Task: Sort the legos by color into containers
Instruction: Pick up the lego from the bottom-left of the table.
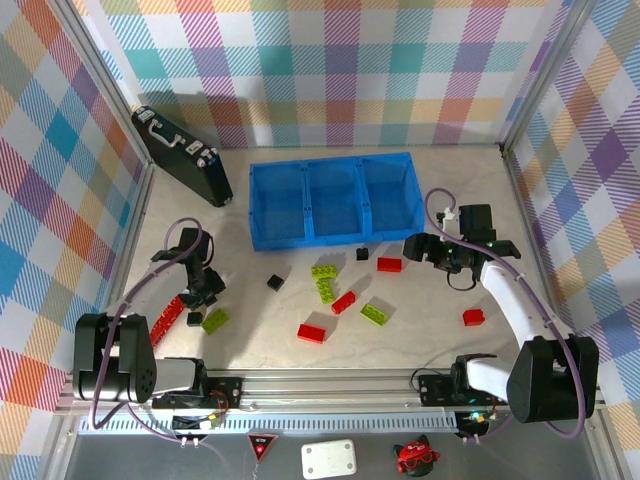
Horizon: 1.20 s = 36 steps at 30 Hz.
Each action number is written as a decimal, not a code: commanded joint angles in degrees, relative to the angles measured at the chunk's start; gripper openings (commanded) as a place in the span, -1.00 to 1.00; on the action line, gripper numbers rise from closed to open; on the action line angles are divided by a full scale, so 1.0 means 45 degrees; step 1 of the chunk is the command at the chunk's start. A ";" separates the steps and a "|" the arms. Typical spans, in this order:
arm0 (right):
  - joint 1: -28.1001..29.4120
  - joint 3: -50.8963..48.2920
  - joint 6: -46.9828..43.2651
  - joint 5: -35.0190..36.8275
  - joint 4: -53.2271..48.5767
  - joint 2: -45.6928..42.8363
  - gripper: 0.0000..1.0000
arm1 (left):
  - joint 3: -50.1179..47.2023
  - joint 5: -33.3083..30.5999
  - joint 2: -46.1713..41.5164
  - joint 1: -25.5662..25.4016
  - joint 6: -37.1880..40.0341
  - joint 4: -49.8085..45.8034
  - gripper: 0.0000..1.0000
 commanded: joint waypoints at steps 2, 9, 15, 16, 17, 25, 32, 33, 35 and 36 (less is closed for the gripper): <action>0.0056 0.0234 -0.0004 -0.0224 -0.0180 -0.0191 0.63 | 0.0147 -0.0299 0.0307 0.0096 0.0330 0.0095 -0.05; 0.0060 0.0260 -0.0035 -0.0099 -0.0224 -0.0230 0.64 | -0.0046 -0.0214 0.0684 0.0117 0.0290 0.0396 -0.11; 0.0078 0.0291 -0.0055 -0.0084 -0.0283 -0.0289 0.64 | -0.0037 -0.0252 0.0691 0.0126 0.0313 0.0445 -0.22; 0.0063 0.0275 -0.0053 -0.0079 -0.0296 -0.0289 0.64 | -0.0028 -0.0274 0.0689 0.0126 0.0319 0.0426 -0.22; 0.0063 0.0301 -0.0057 -0.0079 -0.0302 -0.0307 0.64 | -0.0012 -0.0297 0.0701 0.0126 0.0334 0.0407 -0.22; 0.0070 0.0279 -0.0052 -0.0009 -0.0395 -0.0513 0.64 | 0.0098 -0.0243 0.0516 0.0145 0.0396 0.0194 -0.30; 0.0056 0.0287 -0.0014 -0.0001 -0.0381 -0.0601 0.64 | 0.0792 0.0339 -0.0197 0.0117 0.0522 -0.0732 -0.30; 0.0059 0.0274 -0.0006 -0.0019 -0.0380 -0.0601 0.64 | 0.0966 0.0392 -0.0329 0.0126 0.0549 -0.0929 -0.30; 0.0058 0.0311 -0.0010 -0.0040 -0.0418 -0.0603 0.64 | 0.1288 0.0468 -0.0556 0.0098 0.0642 -0.1281 -0.30; 0.0058 0.0323 -0.0007 -0.0057 -0.0439 -0.0606 0.64 | 0.1525 0.0520 -0.0671 0.0107 0.0700 -0.1472 -0.29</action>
